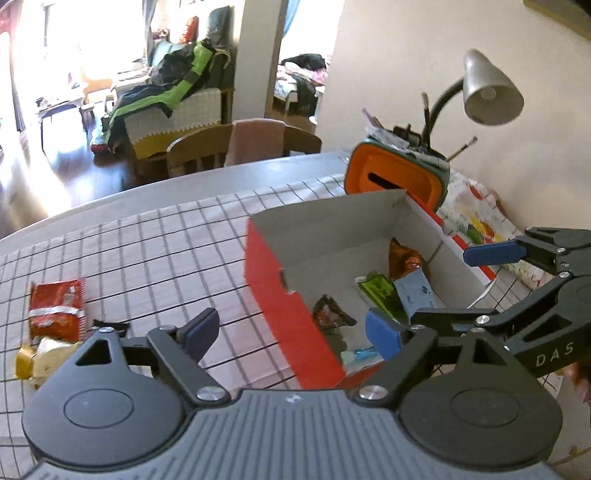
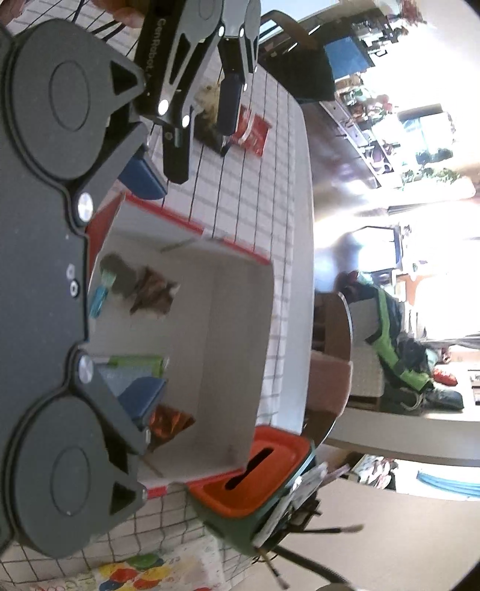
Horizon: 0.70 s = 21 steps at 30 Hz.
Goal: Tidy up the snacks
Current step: 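Move both tools back over the remaining snacks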
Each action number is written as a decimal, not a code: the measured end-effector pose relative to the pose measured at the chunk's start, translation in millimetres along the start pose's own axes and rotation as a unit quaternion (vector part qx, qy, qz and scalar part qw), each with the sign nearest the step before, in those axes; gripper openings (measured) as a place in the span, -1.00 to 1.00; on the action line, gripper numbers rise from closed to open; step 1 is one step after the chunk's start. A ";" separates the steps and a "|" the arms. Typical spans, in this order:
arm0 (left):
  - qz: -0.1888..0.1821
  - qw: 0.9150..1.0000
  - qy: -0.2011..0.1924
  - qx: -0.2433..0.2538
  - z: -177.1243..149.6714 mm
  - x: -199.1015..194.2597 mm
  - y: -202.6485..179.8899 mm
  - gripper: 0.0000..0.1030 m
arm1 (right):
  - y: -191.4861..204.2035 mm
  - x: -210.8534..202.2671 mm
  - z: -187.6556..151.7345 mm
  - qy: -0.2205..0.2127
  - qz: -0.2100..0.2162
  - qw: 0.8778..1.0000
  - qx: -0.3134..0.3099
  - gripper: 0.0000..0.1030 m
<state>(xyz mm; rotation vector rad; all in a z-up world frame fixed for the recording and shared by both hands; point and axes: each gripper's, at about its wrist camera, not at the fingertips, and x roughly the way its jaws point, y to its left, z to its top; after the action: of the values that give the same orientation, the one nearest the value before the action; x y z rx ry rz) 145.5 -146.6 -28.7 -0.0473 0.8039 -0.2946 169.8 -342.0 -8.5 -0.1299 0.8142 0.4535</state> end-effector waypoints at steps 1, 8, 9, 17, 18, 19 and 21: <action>-0.001 1.000 -0.002 -0.004 -2.3 -3.8 5.1 0.70 | 6.4 -0.4 0.9 -0.001 0.003 1.000 0.000 1.00; -0.003 0.998 -0.022 -0.053 -25.5 -39.6 60.4 0.92 | 55.7 3.1 7.0 -0.008 0.030 0.999 -0.011 1.00; -0.004 0.998 -0.028 -0.060 -28.9 -45.2 68.9 0.95 | 63.5 5.1 7.9 -0.008 0.034 0.999 -0.014 1.00; 0.029 0.995 -0.046 -0.083 -53.3 -78.2 133.9 1.00 | 126.2 26.2 9.6 -0.004 0.063 0.997 -0.042 1.00; 0.032 0.995 -0.044 -0.085 -56.4 -80.9 140.9 1.00 | 133.7 29.2 8.8 -0.003 0.066 0.997 -0.045 1.00; 0.033 0.995 -0.041 -0.088 -59.4 -82.2 147.8 1.00 | 141.4 33.9 8.9 -0.002 0.069 0.996 -0.049 1.00; 0.038 0.994 -0.034 -0.093 -66.0 -83.6 162.0 1.00 | 155.0 42.1 9.0 0.002 0.075 0.996 -0.056 1.00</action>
<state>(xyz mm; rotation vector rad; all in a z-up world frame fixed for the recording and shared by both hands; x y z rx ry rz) 82.6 36.4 -40.7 -0.2007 0.7616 -0.1440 133.1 -186.1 -23.6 -0.1741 0.8059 0.6418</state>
